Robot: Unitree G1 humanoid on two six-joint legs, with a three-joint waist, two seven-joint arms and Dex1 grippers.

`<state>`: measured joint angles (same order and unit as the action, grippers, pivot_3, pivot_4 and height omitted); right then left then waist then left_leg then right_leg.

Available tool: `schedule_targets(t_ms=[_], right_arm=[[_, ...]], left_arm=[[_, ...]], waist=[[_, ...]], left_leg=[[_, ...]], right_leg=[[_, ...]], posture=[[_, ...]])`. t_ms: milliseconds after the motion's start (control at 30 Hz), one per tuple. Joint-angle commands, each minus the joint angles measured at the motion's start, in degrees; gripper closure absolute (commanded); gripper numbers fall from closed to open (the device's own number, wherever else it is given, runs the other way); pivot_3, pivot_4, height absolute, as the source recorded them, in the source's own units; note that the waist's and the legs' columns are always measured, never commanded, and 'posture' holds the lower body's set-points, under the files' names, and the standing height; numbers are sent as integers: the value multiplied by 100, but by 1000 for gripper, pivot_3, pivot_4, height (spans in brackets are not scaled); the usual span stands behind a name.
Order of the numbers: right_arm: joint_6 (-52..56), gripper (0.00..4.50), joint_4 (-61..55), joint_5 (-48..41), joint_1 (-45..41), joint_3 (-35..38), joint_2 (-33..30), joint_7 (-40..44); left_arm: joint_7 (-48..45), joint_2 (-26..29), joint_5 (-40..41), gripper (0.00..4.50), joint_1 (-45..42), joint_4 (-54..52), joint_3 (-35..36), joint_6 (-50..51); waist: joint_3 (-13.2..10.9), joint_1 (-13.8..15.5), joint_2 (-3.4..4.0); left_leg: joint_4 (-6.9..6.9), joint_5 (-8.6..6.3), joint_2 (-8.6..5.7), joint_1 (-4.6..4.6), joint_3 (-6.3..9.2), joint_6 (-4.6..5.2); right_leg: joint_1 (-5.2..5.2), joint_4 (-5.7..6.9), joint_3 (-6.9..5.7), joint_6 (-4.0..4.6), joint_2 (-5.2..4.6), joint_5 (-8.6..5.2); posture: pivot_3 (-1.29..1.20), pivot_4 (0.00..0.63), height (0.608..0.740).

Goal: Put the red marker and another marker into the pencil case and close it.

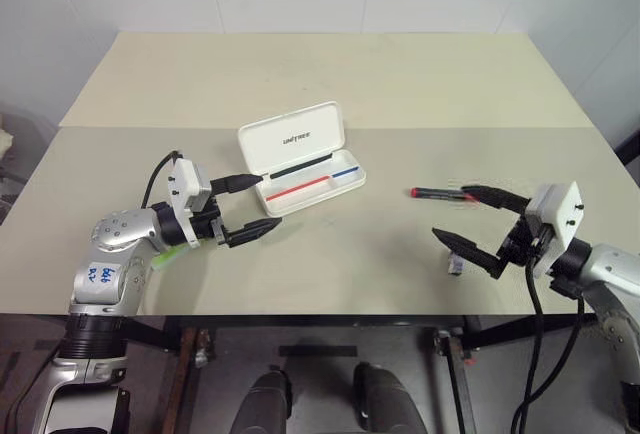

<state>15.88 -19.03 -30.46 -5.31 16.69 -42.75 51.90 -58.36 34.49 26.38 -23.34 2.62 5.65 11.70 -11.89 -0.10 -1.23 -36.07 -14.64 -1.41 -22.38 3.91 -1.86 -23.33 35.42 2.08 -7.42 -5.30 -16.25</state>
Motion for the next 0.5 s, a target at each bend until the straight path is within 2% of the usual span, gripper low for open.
schedule_targets(t_ms=[33,467,500], right_arm=[[-6,0,-12,-93,-119,101,-140,117],[258,0,-616,-103,-97,-191,-5,-122],[247,0,-610,-99,-107,-201,4,-123]], left_arm=[[-90,41,-28,8,-108,-68,5,-103],[-301,-37,-388,8,-563,586,-209,-667],[-309,-42,-381,412,-608,634,-202,-660]], waist=[[0,2,0],[0,4,0],[0,3,0]], left_leg=[[0,0,-1,-1,0,0],[-2,0,-1,-1,1,0],[-2,0,-1,-1,1,0]], right_leg=[[0,-1,0,0,-1,0],[-1,1,-1,0,0,0],[-1,1,0,-1,0,0]], posture=[[0,150,740],[0,150,740],[0,150,740]])
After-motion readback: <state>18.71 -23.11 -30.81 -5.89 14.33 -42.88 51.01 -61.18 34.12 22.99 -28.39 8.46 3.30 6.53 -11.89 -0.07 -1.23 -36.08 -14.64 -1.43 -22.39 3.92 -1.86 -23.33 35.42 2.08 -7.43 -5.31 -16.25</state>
